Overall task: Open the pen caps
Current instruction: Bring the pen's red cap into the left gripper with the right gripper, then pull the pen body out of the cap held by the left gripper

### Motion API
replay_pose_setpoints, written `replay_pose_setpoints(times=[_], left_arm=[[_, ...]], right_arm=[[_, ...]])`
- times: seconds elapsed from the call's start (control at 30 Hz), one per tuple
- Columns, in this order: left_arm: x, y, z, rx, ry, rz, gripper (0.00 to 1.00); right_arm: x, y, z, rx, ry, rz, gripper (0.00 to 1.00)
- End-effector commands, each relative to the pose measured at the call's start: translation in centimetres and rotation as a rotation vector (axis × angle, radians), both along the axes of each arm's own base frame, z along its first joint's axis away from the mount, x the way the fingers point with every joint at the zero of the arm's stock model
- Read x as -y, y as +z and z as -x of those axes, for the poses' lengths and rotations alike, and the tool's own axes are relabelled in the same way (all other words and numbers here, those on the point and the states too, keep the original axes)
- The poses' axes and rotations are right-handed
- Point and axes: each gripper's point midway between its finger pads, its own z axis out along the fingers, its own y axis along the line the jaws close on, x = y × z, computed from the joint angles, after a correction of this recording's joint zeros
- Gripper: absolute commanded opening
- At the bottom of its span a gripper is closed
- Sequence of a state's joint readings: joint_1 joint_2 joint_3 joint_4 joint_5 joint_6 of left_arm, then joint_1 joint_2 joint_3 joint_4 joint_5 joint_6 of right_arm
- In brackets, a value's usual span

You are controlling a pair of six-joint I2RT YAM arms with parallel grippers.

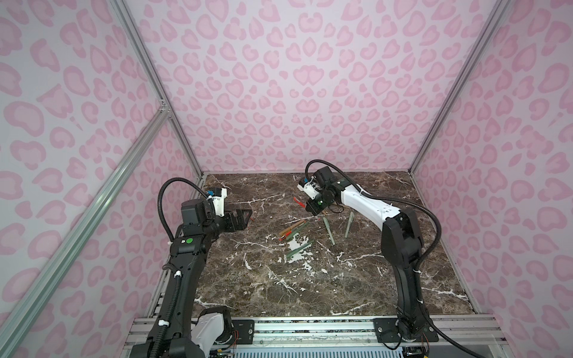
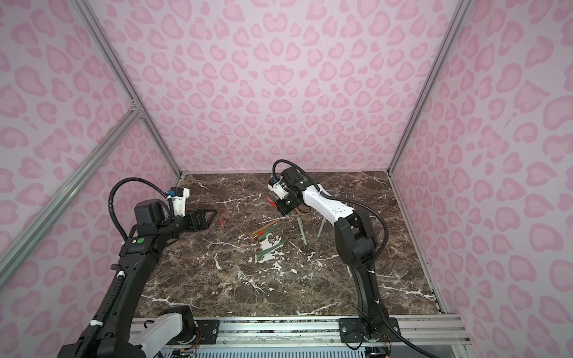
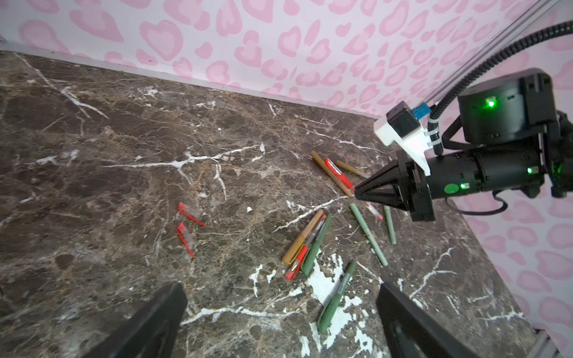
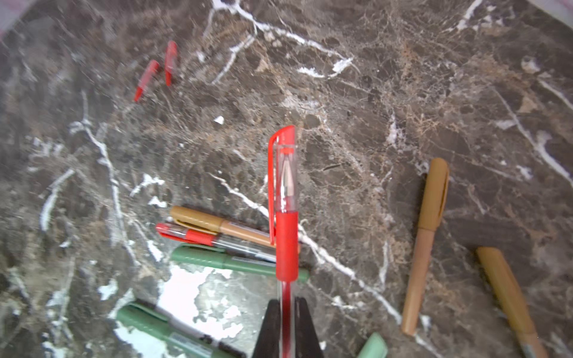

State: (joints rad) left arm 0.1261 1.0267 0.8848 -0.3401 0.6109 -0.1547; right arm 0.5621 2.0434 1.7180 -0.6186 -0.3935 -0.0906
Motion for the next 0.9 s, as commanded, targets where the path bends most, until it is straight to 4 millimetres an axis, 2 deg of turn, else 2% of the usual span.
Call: replay_pose_setpoints(times=[0.0,0.17,0.43,0.53,0.7,0.77,0.87], left_arm=[[1.8,1.8,0.3,0.036,-0.090,0.109,0.98],[3.4,2.3,0.6,0.012,-0.163,0.255,0.91],[4.8,1.8,0.2,-0.008,-0.208,0.303,0.83],[6.2,1.6,0.3,-0.013,-0.256,0.295,0.82],[6.9,1.9,-0.3,-0.041,-0.265,0.312,0.72],[7.0,2.0,-0.4,-0.034,-0.267,0.313,0.67],[6.9,1.5,-0.6,-0.040,-0.257,0.305,0.50]], right_arm=[[-3.4,4.4,0.0,0.101,-0.093,-0.246,0.02],[-5.1,6.6,3.7,0.127,-0.203,-0.394,0.00],[-9.7,10.3,9.7,0.182,-0.157,-0.538,0.00],[-11.3,10.9,11.7,0.212,-0.108,-0.528,0.00],[-13.3,10.8,13.6,0.206,-0.063,-0.506,0.00],[-13.7,10.7,14.2,0.220,-0.047,-0.496,0.00],[-14.2,10.4,14.4,0.226,-0.038,-0.495,0.00]])
